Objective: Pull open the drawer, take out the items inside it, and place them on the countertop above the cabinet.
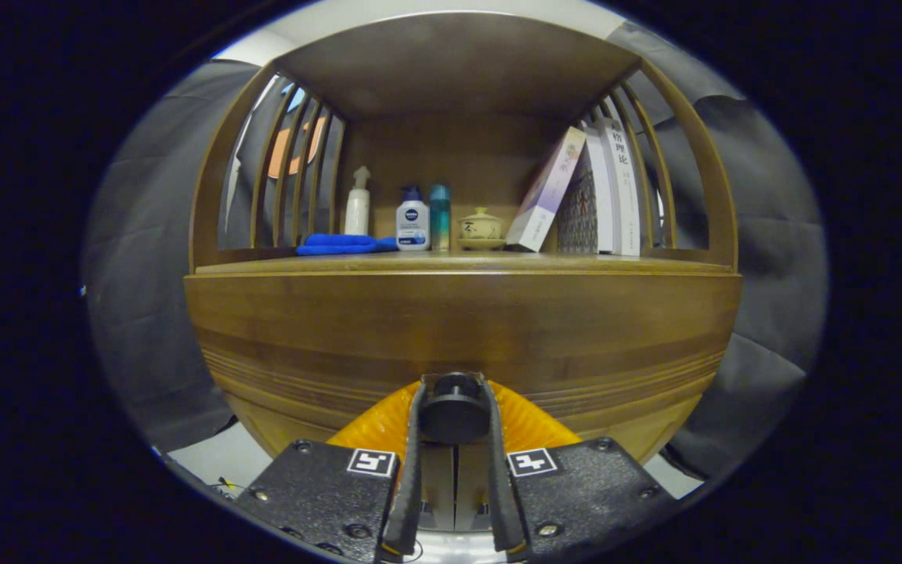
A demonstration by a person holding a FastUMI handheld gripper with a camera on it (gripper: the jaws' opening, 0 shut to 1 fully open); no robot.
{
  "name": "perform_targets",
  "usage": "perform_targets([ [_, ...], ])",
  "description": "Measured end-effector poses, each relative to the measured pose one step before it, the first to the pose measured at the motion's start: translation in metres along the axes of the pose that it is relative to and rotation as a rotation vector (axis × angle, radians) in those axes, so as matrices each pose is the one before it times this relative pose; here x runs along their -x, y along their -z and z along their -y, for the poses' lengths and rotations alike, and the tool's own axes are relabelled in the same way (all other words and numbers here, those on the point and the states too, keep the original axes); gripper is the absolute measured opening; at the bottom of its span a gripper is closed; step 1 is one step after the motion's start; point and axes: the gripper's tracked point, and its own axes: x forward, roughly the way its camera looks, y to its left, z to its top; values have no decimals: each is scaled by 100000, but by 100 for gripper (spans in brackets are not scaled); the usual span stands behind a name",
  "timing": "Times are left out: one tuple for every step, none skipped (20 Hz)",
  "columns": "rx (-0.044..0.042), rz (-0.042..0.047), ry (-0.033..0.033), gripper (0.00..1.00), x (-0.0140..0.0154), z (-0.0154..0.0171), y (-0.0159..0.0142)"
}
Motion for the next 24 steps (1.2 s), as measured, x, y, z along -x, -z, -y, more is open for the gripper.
perform_targets([
  [-77, 563, 298, 38, 89, -35, 42],
  [38, 363, 172, 38, 210, -7, -56],
  [13, 374, 93, 38, 650, -90, 271],
  [343, 343, -28, 38, 592, -91, 175],
  [577, 242, -11, 38, 634, 19, 101],
  [367, 194, -83, 38, 529, 31, 34],
  [-20, 177, -193, 38, 626, 15, 164],
  [-54, 220, -182, 38, 695, 32, 134],
  [43, 149, 228, 38, 750, 107, 132],
  [317, 248, 178, 37, 732, 75, 81],
  [205, 152, 271, 38, 835, 106, 87],
  [-263, 30, 42, 38, 675, 123, 83],
  [-478, -357, -348, 38, 777, -76, 286],
  [-330, -794, -348, 37, 501, 2, 48],
  [75, -600, -119, 37, 557, 14, 131],
  [154, -292, -133, 37, 574, -7, 146],
  [230, -131, -237, 37, 613, -18, 86],
  [311, -106, -260, 37, 547, 51, 139],
  [294, -304, -181, 37, 673, -23, 352],
  [64, -886, 39, 37, 637, 53, 343],
  [-524, 493, -117, 37, 794, 24, 200],
  [206, -308, -59, 37, 648, -23, 199],
  [331, 494, -471, 37, 561, 48, 52],
  [630, -228, -563, 37, 540, -137, 308],
])
